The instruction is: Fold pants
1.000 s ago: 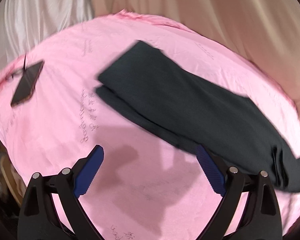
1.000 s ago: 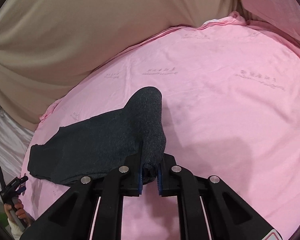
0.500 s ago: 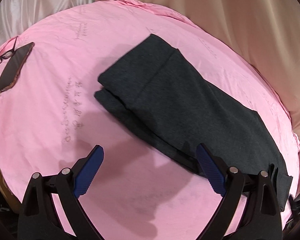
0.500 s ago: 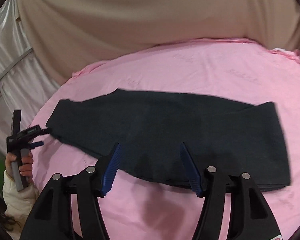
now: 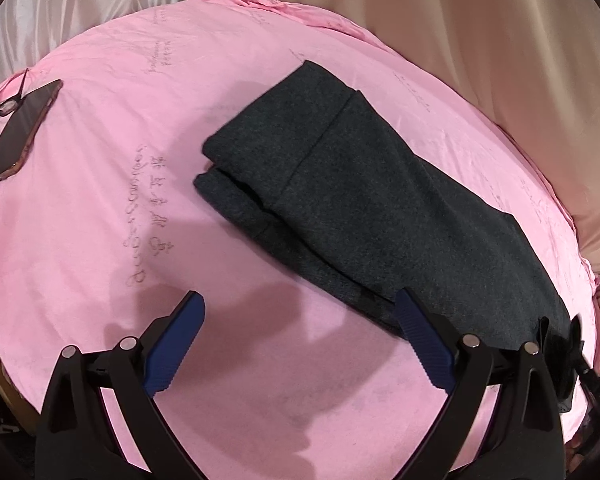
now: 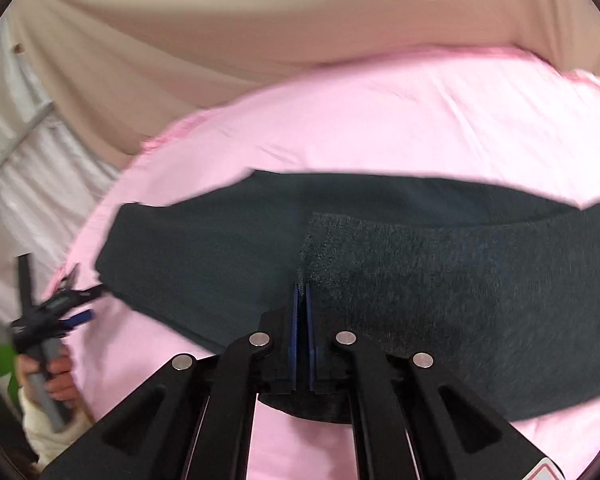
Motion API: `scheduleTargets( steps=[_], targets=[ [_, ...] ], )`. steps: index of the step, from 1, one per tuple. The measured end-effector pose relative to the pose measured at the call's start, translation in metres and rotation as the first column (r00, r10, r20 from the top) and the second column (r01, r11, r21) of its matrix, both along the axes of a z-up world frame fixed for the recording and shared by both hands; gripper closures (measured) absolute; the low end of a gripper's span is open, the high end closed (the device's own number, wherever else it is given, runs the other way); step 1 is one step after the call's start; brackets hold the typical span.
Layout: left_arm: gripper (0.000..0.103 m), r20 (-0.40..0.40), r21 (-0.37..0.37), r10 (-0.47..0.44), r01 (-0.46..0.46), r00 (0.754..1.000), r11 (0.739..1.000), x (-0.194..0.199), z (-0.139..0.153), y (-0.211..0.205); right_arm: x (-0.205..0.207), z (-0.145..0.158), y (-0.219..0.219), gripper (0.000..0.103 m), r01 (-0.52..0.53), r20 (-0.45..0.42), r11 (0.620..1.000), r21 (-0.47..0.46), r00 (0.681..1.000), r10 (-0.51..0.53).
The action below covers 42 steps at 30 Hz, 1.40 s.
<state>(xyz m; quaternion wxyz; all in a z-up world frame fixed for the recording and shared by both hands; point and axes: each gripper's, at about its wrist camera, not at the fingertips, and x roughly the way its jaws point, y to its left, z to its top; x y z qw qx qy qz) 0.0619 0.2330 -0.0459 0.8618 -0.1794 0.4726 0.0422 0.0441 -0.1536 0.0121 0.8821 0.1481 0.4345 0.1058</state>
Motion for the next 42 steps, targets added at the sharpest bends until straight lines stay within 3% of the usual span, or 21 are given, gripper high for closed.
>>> scheduleTargets(
  steps=[3, 5, 6, 7, 8, 10, 12, 14, 18, 21, 23, 25, 26, 30, 31, 32, 33, 35, 38, 42],
  targets=[
    [0.009, -0.003, -0.01, -0.018, 0.018, 1.0, 1.0, 0.001, -0.003, -0.005, 0.011, -0.032, 0.009, 0.09, -0.008, -0.105, 0.994, -0.11, 0.994, -0.004],
    [0.009, 0.0, -0.017, -0.015, 0.015, 1.0, 1.0, 0.0, -0.003, -0.003, 0.006, -0.036, 0.005, 0.082, 0.006, -0.108, 0.997, -0.076, 0.994, -0.015],
    [0.009, 0.004, -0.024, -0.009, 0.009, 1.0, 1.0, -0.001, -0.003, 0.001, 0.003, -0.033, 0.006, 0.076, 0.007, -0.103, 0.997, -0.076, 0.995, -0.015],
    [0.008, 0.006, -0.031, -0.001, 0.002, 1.0, 1.0, -0.001, -0.003, 0.004, 0.002, -0.032, 0.008, 0.058, 0.001, -0.099, 0.996, -0.087, 0.995, -0.01],
    [0.008, 0.008, -0.042, 0.015, -0.014, 1.0, 0.999, -0.001, -0.004, 0.009, 0.002, -0.031, 0.013, 0.049, -0.001, -0.089, 0.993, -0.122, 0.996, -0.01],
    [0.008, 0.007, -0.056, 0.045, -0.045, 0.999, 0.997, 0.0, -0.005, 0.018, 0.006, -0.037, 0.025, 0.049, -0.007, -0.086, 0.977, -0.212, 0.996, -0.012],
    [0.008, 0.009, -0.069, 0.07, -0.069, 0.998, 0.995, 0.0, -0.005, 0.025, 0.011, -0.041, 0.027, 0.068, 0.021, -0.051, 0.954, -0.3, 0.998, -0.038],
    [0.008, 0.013, -0.064, 0.078, -0.077, 0.997, 0.995, -0.002, -0.004, 0.03, 0.012, -0.035, 0.015, 0.093, 0.038, -0.051, 0.966, -0.257, 0.997, -0.052],
    [0.008, 0.026, -0.053, 0.096, -0.095, 0.995, 0.994, 0.0, -0.001, 0.043, 0.017, 0.011, -0.009, 0.094, 0.107, 0.054, 0.986, -0.128, 0.993, -0.101],
    [0.008, 0.036, -0.096, 0.108, -0.104, 0.994, 0.99, 0.007, -0.002, 0.051, 0.028, 0.033, -0.006, 0.094, 0.081, 0.118, 0.995, -0.051, 0.99, -0.074],
    [0.008, 0.047, -0.154, 0.113, -0.105, 0.992, 0.982, 0.016, -0.004, 0.055, 0.045, 0.017, 0.01, 0.093, 0.03, 0.081, 0.997, -0.064, 0.996, -0.024],
    [0.007, 0.036, -0.196, 0.126, -0.117, 0.991, 0.974, 0.025, -0.009, 0.058, 0.066, -0.027, 0.024, 0.09, -0.013, -0.045, 0.992, -0.123, 0.999, 0.007],
    [0.005, 0.036, -0.208, 0.142, -0.132, 0.989, 0.969, 0.03, -0.012, 0.059, 0.066, -0.041, 0.024, 0.089, -0.014, -0.084, 0.994, -0.107, 0.996, 0.005],
    [0.005, 0.044, -0.211, 0.187, -0.174, 0.981, 0.962, 0.044, -0.011, 0.06, 0.043, -0.026, 0.004, 0.076, 0.017, -0.012, 1.0, 0.013, 1.0, -0.017],
    [0.011, 0.055, -0.202, 0.194, -0.179, 0.979, 0.963, 0.049, -0.011, 0.06, 0.034, -0.018, -0.006, 0.07, 0.036, 0.01, 0.999, 0.011, 0.999, -0.036],
    [0.037, 0.062, -0.185, 0.192, -0.177, 0.98, 0.967, 0.053, -0.011, 0.058, 0.03, -0.013, -0.013, 0.057, 0.052, 0.027, 0.999, 0.001, 0.998, -0.052],
    [0.047, 0.051, -0.133, 0.195, -0.187, 0.979, 0.973, 0.058, -0.011, 0.055, 0.022, -0.007, -0.024, 0.052, 0.082, 0.049, 0.997, -0.017, 0.996, -0.081],
    [0.081, 0.064, -0.041, 0.206, -0.203, 0.977, 0.978, 0.061, -0.007, 0.048, 0.003, -0.003, -0.041, 0.05, 0.15, 0.063, 0.988, -0.035, 0.987, -0.147],
    [0.088, 0.136, 0.005, 0.171, -0.174, 0.976, 0.985, 0.058, 0.022, 0.027, -0.013, -0.008, -0.078, 0.049, 0.244, 0.038, 0.97, 0.008, 0.969, -0.244],
    [0.088, 0.307, 0.013, -0.033, 0.03, 0.951, 0.999, 0.033, 0.098, -0.04, -0.032, -0.014, -0.112, 0.049, 0.307, 0.023, 0.95, 0.052, 0.951, -0.308]
  ],
)
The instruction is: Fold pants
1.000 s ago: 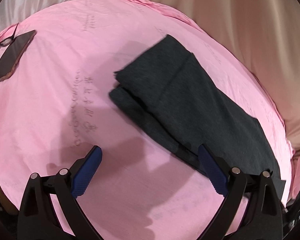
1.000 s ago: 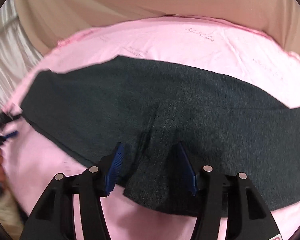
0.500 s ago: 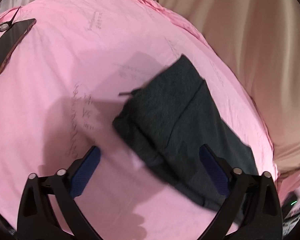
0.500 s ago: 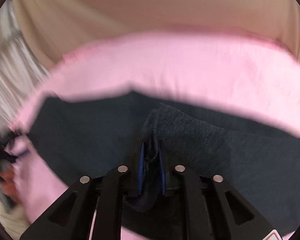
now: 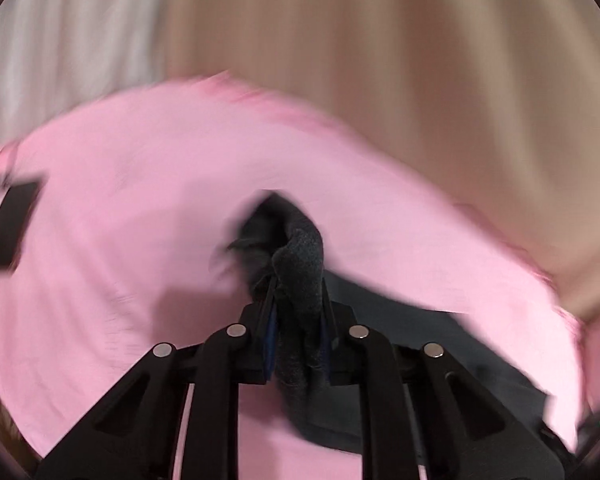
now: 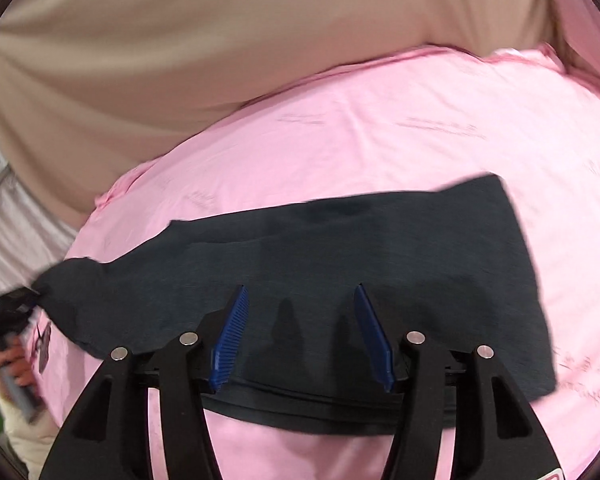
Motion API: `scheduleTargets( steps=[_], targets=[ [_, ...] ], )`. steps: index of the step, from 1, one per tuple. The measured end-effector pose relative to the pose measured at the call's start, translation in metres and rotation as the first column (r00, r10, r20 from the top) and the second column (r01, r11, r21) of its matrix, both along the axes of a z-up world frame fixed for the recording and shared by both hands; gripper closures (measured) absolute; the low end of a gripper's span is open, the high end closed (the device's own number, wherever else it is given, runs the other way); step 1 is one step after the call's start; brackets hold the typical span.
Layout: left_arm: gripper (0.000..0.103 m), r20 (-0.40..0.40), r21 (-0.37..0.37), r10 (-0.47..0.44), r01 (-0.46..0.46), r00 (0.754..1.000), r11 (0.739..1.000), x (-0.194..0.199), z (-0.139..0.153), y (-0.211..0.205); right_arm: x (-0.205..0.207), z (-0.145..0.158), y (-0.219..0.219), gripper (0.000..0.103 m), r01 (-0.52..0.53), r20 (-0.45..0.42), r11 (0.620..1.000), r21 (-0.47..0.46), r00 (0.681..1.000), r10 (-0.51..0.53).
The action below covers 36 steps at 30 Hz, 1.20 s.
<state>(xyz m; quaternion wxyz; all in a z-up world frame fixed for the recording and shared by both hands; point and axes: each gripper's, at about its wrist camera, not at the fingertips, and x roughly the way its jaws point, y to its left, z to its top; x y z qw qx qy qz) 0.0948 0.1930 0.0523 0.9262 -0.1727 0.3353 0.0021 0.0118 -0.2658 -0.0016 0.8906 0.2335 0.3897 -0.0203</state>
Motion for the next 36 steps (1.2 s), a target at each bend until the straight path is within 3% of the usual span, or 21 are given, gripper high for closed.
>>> scheduleTargets(
  steps=[2, 4, 6, 7, 8, 11, 14, 19, 24, 26, 31, 32, 33, 34, 36],
  targets=[
    [0.087, 0.084, 0.048, -0.131, 0.128, 0.988, 0.991, -0.02, 0.034, -0.054, -0.007, 0.001, -0.006, 0.049, -0.001, 0.014, 1.0, 0.015, 1.0, 0.001],
    [0.082, 0.104, 0.078, -0.261, 0.254, 0.96, 0.964, -0.027, 0.046, -0.107, -0.01, -0.002, -0.011, 0.049, -0.005, 0.017, 0.999, 0.032, 1.0, 0.004],
    [0.065, 0.06, 0.099, -0.424, 0.417, 0.904, 0.903, -0.031, 0.037, -0.163, -0.015, -0.006, -0.013, 0.049, -0.024, 0.008, 0.999, 0.048, 1.0, 0.023],
    [0.044, 0.026, 0.106, -0.474, 0.469, 0.88, 0.877, -0.029, 0.027, -0.183, -0.016, -0.01, -0.015, 0.049, -0.03, -0.002, 0.998, 0.056, 1.0, 0.03],
    [0.035, -0.037, 0.114, -0.497, 0.498, 0.867, 0.86, -0.028, 0.009, -0.203, -0.015, -0.012, -0.015, 0.049, -0.035, -0.009, 0.997, 0.065, 0.999, 0.036],
    [0.022, -0.087, 0.125, -0.456, 0.463, 0.886, 0.877, -0.035, -0.011, -0.207, -0.02, -0.012, -0.014, 0.049, -0.065, -0.013, 0.995, 0.072, 0.998, 0.066],
    [0.016, -0.085, 0.123, -0.38, 0.388, 0.921, 0.913, -0.046, -0.013, -0.175, -0.014, -0.01, -0.007, 0.046, -0.133, -0.002, 0.983, 0.127, 0.991, 0.135],
    [0.013, -0.099, 0.16, -0.187, 0.201, 0.977, 0.966, -0.065, -0.013, -0.109, 0.032, -0.012, 0.029, 0.043, -0.303, 0.029, 0.9, 0.314, 0.95, 0.31],
    [0.012, -0.139, 0.142, -0.083, 0.102, 0.987, 0.985, -0.068, -0.026, -0.052, 0.075, -0.037, 0.087, 0.04, -0.36, -0.05, 0.855, 0.372, 0.912, 0.406],
    [0.012, -0.153, 0.133, -0.059, 0.08, 0.986, 0.988, -0.068, -0.033, -0.039, 0.081, -0.039, 0.105, 0.04, -0.358, -0.073, 0.872, 0.333, 0.913, 0.402],
    [0.012, -0.165, 0.101, -0.029, 0.046, 0.986, 0.994, -0.07, -0.044, -0.009, 0.086, -0.036, 0.139, 0.04, -0.395, -0.066, 0.869, 0.298, 0.9, 0.432],
    [0.011, -0.169, 0.094, -0.023, 0.039, 0.985, 0.995, -0.068, -0.046, -0.005, 0.089, -0.036, 0.143, 0.05, -0.404, -0.058, 0.87, 0.284, 0.898, 0.436],
    [0.011, -0.171, 0.087, -0.021, 0.036, 0.985, 0.996, -0.068, -0.047, -0.002, 0.091, -0.035, 0.151, 0.079, -0.424, -0.068, 0.868, 0.258, 0.888, 0.454],
    [0.011, -0.172, 0.08, -0.02, 0.034, 0.985, 0.996, -0.067, -0.048, 0.001, 0.093, -0.033, 0.157, 0.086, -0.445, -0.07, 0.861, 0.245, 0.878, 0.474],
    [0.011, -0.169, 0.068, -0.019, 0.031, 0.985, 0.997, -0.065, -0.047, 0.003, 0.092, -0.018, 0.157, 0.087, -0.466, -0.042, 0.854, 0.23, 0.872, 0.488]
  ],
)
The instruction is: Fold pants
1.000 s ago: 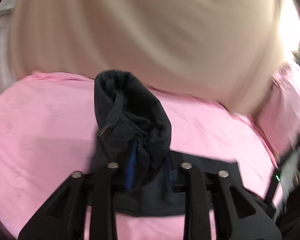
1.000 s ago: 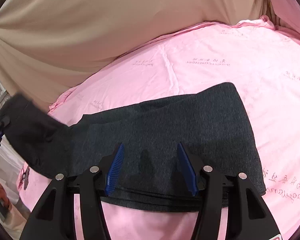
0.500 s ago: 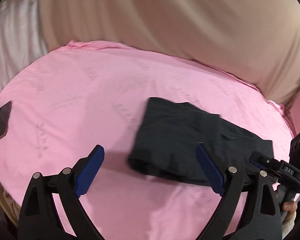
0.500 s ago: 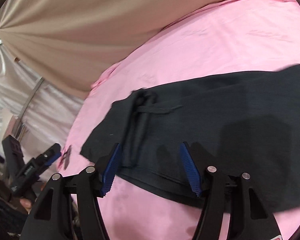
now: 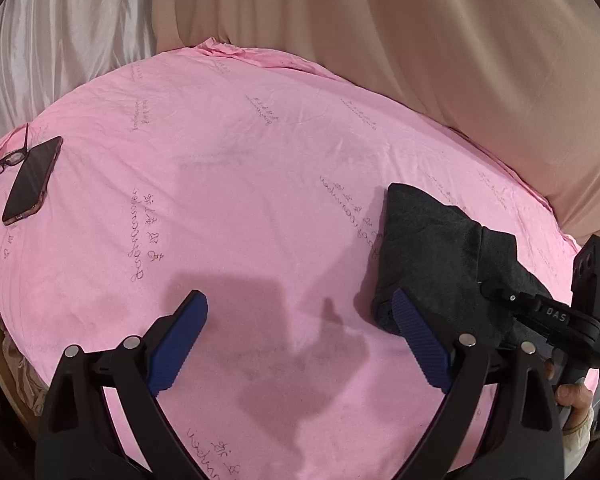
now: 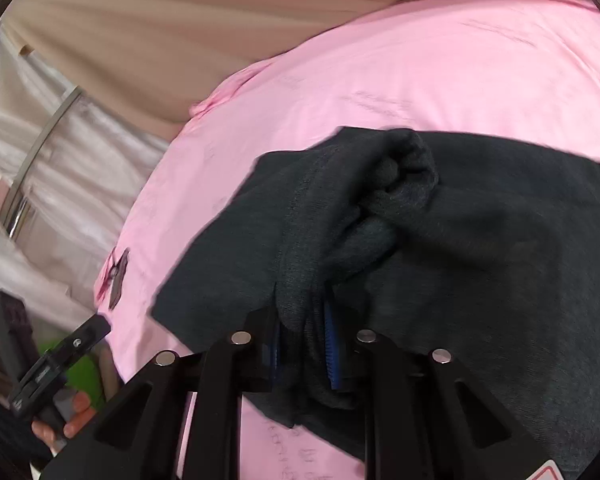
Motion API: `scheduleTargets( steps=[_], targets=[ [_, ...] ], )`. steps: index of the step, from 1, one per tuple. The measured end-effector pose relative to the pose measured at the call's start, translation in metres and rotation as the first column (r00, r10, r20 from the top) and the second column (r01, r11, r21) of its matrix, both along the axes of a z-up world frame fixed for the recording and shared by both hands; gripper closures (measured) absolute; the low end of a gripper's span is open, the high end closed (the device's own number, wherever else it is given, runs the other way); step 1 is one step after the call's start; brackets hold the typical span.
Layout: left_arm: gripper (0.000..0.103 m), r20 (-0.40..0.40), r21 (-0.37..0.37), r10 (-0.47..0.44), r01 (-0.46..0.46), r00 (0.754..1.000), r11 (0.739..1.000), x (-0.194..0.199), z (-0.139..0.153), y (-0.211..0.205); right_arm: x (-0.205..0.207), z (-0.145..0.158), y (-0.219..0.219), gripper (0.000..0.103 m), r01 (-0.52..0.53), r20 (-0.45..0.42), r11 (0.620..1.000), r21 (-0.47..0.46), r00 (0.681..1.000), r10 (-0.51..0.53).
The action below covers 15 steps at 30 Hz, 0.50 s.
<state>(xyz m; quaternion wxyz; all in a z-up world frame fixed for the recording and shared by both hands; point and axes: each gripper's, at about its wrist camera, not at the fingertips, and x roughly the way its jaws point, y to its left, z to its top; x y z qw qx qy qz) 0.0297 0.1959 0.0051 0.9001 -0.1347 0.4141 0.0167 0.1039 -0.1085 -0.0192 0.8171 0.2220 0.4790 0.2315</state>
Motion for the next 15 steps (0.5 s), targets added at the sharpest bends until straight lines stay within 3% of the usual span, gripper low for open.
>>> scheduleTargets(
  steps=[4, 7, 8, 9, 13, 15],
  targets=[
    [0.01, 0.033, 0.001, -0.004, 0.004, 0.999, 1.0, -0.004, 0.011, 0.001, -0.014, 0.056, -0.039, 0.088, 0.028, 0.127, 0.999, 0.03, 0.991, -0.031],
    [0.007, 0.047, 0.001, -0.007, 0.007, 0.999, 1.0, -0.006, 0.016, -0.002, -0.033, 0.072, -0.092, 0.088, 0.1, 0.16, 0.995, 0.0, 0.982, -0.098],
    [0.007, 0.045, 0.0, -0.018, 0.018, 0.999, 1.0, -0.004, 0.015, -0.005, -0.038, 0.069, -0.105, 0.088, 0.12, 0.153, 0.993, -0.019, 0.981, -0.115],
    [0.007, 0.04, -0.001, -0.027, 0.027, 0.999, 1.0, -0.003, 0.014, -0.009, -0.047, 0.055, -0.127, 0.088, 0.161, 0.151, 0.986, 0.041, 0.975, -0.165],
    [0.007, 0.015, -0.001, -0.082, 0.082, 0.996, 0.997, 0.007, 0.008, -0.038, -0.074, -0.005, -0.183, 0.087, 0.317, 0.016, 0.948, -0.022, 0.948, -0.316],
    [0.007, 0.004, 0.007, -0.132, 0.132, 0.991, 0.991, 0.013, 0.008, -0.06, -0.089, -0.031, -0.206, 0.087, 0.334, -0.029, 0.942, 0.029, 0.942, -0.334]
  ],
)
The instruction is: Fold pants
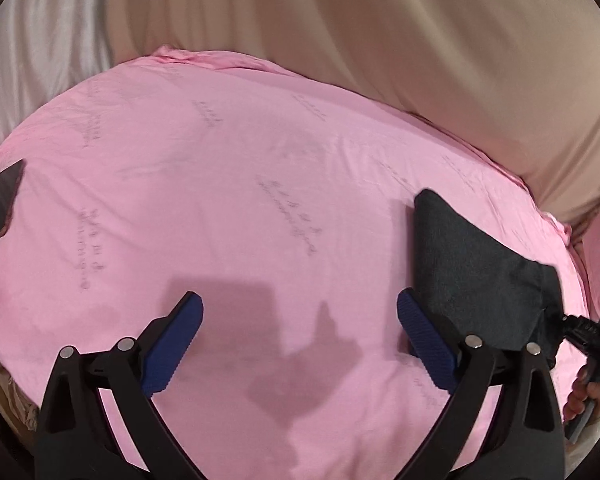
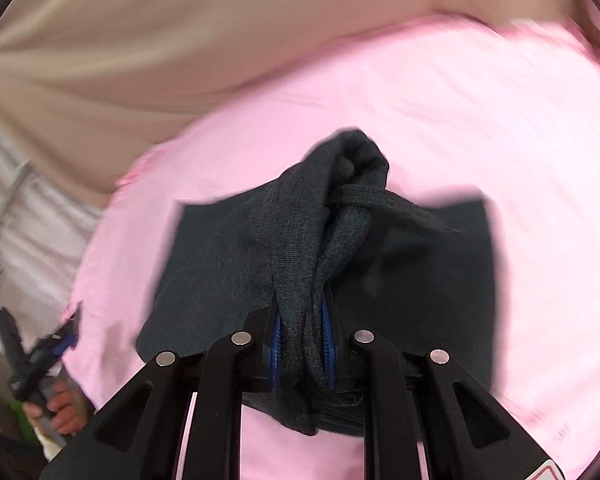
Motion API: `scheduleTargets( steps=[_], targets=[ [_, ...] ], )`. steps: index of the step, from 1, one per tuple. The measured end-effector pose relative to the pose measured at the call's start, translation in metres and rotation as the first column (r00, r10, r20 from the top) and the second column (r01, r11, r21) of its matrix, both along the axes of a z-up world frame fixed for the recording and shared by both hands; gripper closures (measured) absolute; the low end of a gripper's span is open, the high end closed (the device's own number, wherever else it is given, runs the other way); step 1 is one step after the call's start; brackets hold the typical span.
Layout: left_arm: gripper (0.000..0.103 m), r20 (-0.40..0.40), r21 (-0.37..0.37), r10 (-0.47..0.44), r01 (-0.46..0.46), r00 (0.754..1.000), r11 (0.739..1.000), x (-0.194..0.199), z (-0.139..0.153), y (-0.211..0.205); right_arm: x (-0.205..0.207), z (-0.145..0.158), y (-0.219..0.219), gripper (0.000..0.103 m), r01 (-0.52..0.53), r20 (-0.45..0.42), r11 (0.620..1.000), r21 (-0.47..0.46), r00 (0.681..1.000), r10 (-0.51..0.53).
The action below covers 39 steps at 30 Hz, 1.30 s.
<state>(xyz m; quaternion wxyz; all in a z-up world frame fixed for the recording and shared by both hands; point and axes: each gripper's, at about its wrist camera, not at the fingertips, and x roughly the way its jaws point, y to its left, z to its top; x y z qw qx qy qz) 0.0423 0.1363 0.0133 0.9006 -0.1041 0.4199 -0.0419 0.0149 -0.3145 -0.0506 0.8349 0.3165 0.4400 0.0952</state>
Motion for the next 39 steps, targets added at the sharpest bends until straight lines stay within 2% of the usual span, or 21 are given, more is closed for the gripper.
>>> scheduleTargets(
  steps=[3, 7, 10, 12, 13, 17, 20, 21, 24, 26, 28, 29, 31, 32, 33, 34, 35, 36, 37, 38, 39],
  targets=[
    [0.007, -0.002, 0.011, -0.091, 0.091, 0.996, 0.996, 0.009, 0.003, -0.04, 0.0, -0.018, -0.012, 0.086, -0.008, -0.001, 0.997, 0.072, 1.0, 0.008],
    [0.007, -0.019, 0.025, -0.172, 0.172, 0.985, 0.985, 0.019, 0.002, -0.087, 0.003, -0.012, -0.015, 0.086, -0.02, 0.036, 0.996, 0.083, 0.999, 0.017],
    [0.007, -0.022, 0.024, -0.218, 0.218, 0.976, 0.976, 0.018, 0.004, -0.11, -0.006, 0.011, -0.025, 0.089, -0.016, 0.116, 0.995, 0.096, 0.993, 0.005],
    [0.007, -0.014, 0.037, -0.244, 0.244, 0.97, 0.969, 0.016, 0.006, -0.122, -0.012, 0.028, -0.031, 0.097, -0.016, 0.17, 0.995, 0.094, 0.986, 0.0],
    [0.007, -0.013, 0.044, -0.257, 0.257, 0.966, 0.965, 0.016, 0.006, -0.128, -0.016, 0.036, -0.035, 0.097, -0.019, 0.196, 0.996, 0.086, 0.981, 0.001],
    [0.007, -0.025, 0.045, -0.309, 0.31, 0.951, 0.95, 0.012, 0.006, -0.151, -0.02, 0.022, -0.054, 0.093, 0.051, 0.134, 0.998, 0.033, 0.989, -0.055],
    [0.005, -0.014, 0.058, -0.4, 0.4, 0.916, 0.915, 0.002, 0.007, -0.181, -0.037, 0.011, -0.06, 0.092, 0.052, 0.125, 0.996, 0.074, 0.99, -0.061],
    [0.005, -0.008, 0.078, -0.44, 0.439, 0.898, 0.895, -0.004, 0.006, -0.195, -0.044, 0.01, -0.059, 0.092, 0.038, 0.134, 0.996, 0.084, 0.99, -0.049],
    [0.005, 0.005, 0.185, -0.59, 0.579, 0.807, 0.794, -0.021, -0.003, -0.249, -0.057, 0.011, -0.056, 0.09, 0.032, 0.148, 0.995, 0.091, 0.988, -0.045],
    [0.005, 0.013, 0.306, -0.679, 0.644, 0.734, 0.701, -0.032, -0.019, -0.289, -0.063, 0.01, -0.056, 0.088, 0.042, 0.152, 0.993, 0.11, 0.987, -0.059],
    [0.005, 0.016, 0.465, -0.718, 0.631, 0.696, 0.621, -0.042, -0.037, -0.32, -0.07, 0.006, -0.059, 0.085, 0.059, 0.143, 0.992, 0.113, 0.987, -0.075],
    [0.005, 0.021, 0.507, -0.735, 0.626, 0.678, 0.592, -0.046, -0.042, -0.327, -0.074, 0.004, -0.06, 0.084, 0.064, 0.139, 0.991, 0.113, 0.987, -0.08],
    [0.005, 0.035, 0.545, -0.763, 0.628, 0.646, 0.556, -0.051, -0.046, -0.339, -0.081, 0.001, -0.066, 0.083, 0.067, 0.138, 0.99, 0.122, 0.987, -0.084],
    [0.012, 0.034, 0.537, -0.784, 0.65, 0.62, 0.538, -0.052, -0.047, -0.344, -0.085, -0.001, -0.068, 0.081, 0.072, 0.136, 0.989, 0.13, 0.987, -0.09],
    [0.025, 0.027, 0.519, -0.799, 0.675, 0.6, 0.524, -0.051, -0.046, -0.346, -0.087, -0.004, -0.07, 0.08, 0.074, 0.134, 0.988, 0.137, 0.987, -0.093],
    [0.055, 0.003, 0.473, -0.819, 0.721, 0.574, 0.507, -0.048, -0.045, -0.347, -0.088, -0.006, -0.071, 0.08, 0.073, 0.132, 0.987, 0.141, 0.987, -0.092],
    [0.07, -0.028, 0.371, -0.834, 0.781, 0.55, 0.503, -0.04, -0.043, -0.346, -0.089, -0.008, -0.073, 0.079, 0.076, 0.129, 0.987, 0.143, 0.987, -0.094],
    [0.074, -0.043, 0.308, -0.833, 0.8, 0.552, 0.515, -0.032, -0.04, -0.344, -0.089, -0.01, -0.074, 0.079, 0.079, 0.125, 0.986, 0.146, 0.987, -0.097],
    [0.086, -0.047, 0.282, -0.829, 0.804, 0.557, 0.524, -0.026, -0.037, -0.342, -0.089, -0.011, -0.075, 0.079, 0.079, 0.123, 0.986, 0.147, 0.988, -0.097],
    [0.092, -0.049, 0.233, -0.825, 0.81, 0.563, 0.539, -0.017, -0.031, -0.337, -0.088, -0.012, -0.076, 0.079, 0.079, 0.125, 0.987, 0.142, 0.987, -0.097],
    [0.092, -0.046, 0.177, -0.826, 0.818, 0.562, 0.547, -0.011, -0.025, -0.331, -0.089, -0.012, -0.077, 0.079, 0.081, 0.127, 0.987, 0.137, 0.987, -0.099]
  ],
)
